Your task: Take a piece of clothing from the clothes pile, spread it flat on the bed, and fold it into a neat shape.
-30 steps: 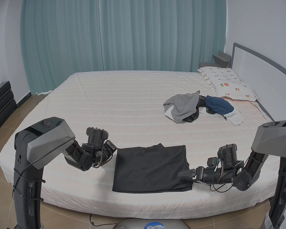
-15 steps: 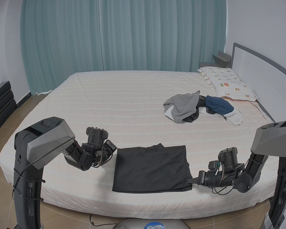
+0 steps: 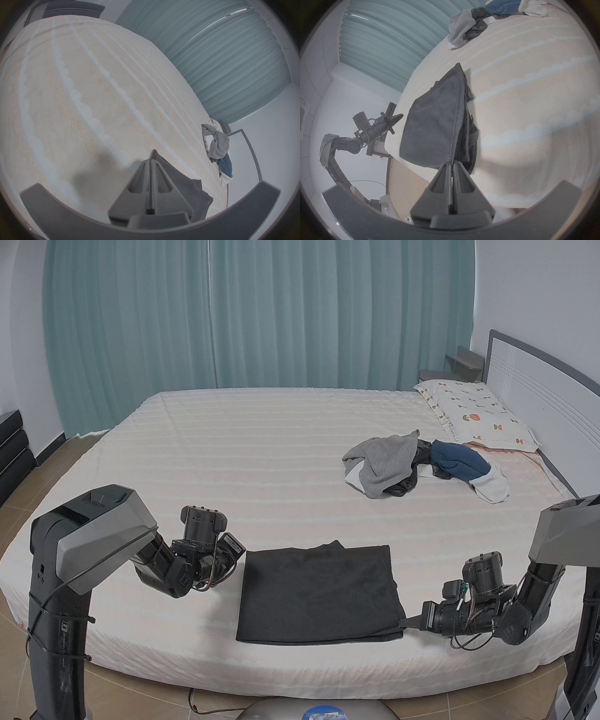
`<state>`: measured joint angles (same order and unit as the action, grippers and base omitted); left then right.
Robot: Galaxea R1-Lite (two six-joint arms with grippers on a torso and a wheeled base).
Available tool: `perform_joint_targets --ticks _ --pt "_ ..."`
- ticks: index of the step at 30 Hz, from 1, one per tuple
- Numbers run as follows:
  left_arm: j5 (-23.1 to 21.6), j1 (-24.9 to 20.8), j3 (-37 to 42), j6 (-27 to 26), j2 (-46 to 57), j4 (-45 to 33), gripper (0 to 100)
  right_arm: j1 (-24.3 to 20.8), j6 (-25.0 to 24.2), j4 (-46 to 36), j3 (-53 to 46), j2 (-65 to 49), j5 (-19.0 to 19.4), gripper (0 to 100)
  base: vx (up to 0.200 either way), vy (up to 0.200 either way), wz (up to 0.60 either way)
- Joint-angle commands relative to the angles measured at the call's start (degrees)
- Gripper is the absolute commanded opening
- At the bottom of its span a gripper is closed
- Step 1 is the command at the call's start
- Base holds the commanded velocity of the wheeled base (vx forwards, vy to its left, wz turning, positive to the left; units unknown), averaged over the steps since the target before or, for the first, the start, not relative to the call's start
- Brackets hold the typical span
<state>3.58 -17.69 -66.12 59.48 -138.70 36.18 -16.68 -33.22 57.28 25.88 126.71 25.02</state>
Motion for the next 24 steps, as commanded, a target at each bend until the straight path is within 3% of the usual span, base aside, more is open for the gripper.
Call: perform_joint_targets --ticks 1,21,22,24 --pt "0.0 0.1 -0.1 0.0 -0.1 -0.1 0 0.0 0.5 0.0 -0.5 0.2 0.0 0 0.000 0.000 0.00" --pt "-0.1 0.2 0.0 0.1 0.0 -0.1 0 0.5 3.7 -0.4 -1.9 0.4 0.0 0 0.000 0.000 0.00" --pt "-0.1 0.2 0.0 0.1 0.0 -0.1 0 0.5 3.7 -0.4 -1.8 0.4 0.0 100 0.000 0.000 0.00" --pt "-0.1 0.2 0.0 0.1 0.0 -0.1 0 0.5 3.6 -0.2 -1.8 0.3 0.0 100 0.000 0.000 0.00"
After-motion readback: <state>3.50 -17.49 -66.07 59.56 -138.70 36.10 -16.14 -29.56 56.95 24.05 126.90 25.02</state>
